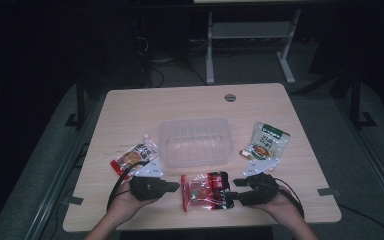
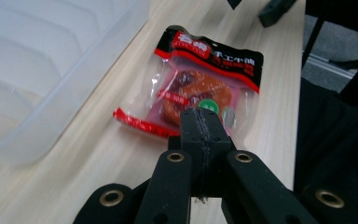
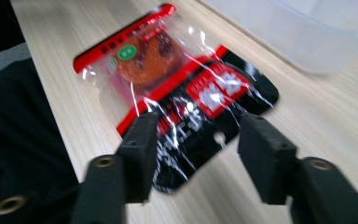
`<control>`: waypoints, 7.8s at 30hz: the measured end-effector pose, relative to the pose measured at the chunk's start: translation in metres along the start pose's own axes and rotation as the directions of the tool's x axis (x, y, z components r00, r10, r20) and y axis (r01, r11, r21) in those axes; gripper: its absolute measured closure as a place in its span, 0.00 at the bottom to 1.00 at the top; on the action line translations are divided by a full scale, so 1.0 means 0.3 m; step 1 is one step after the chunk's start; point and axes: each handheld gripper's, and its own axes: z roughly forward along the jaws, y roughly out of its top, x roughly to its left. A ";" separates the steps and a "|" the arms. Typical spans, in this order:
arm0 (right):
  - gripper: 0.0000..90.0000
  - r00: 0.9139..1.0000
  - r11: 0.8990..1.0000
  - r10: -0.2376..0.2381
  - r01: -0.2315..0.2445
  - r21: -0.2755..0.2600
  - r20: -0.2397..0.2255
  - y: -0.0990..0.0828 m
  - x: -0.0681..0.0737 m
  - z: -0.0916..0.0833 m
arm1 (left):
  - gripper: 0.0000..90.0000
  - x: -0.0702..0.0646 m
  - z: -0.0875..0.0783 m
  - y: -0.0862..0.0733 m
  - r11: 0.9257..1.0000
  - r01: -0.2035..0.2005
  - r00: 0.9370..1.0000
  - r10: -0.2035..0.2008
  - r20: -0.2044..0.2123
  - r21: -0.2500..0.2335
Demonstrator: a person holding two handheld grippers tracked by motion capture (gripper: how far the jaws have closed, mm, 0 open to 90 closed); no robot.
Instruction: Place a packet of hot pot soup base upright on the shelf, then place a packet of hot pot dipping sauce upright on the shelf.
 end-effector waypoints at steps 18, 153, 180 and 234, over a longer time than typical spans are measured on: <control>0.32 0.999 1.000 0.014 -0.014 -0.022 0.029 -0.033 -0.058 0.015 | 1.00 0.039 0.067 0.004 0.999 -0.012 1.000 0.012 -0.013 0.038; 1.00 0.912 0.944 -0.142 0.008 -0.331 -0.384 0.185 0.020 0.036 | 0.64 0.026 -0.065 -0.093 0.997 0.028 0.999 -0.027 -0.020 0.076; 1.00 0.935 0.916 -0.124 -0.020 -0.401 -0.332 0.198 -0.025 -0.072 | 0.28 0.043 -0.094 -0.176 0.991 0.090 0.993 -0.081 -0.090 0.103; 1.00 0.995 0.888 0.072 -0.092 -0.450 -0.062 0.269 -0.326 -0.219 | 0.14 0.055 -0.090 -0.177 0.991 0.115 0.988 -0.107 -0.112 0.062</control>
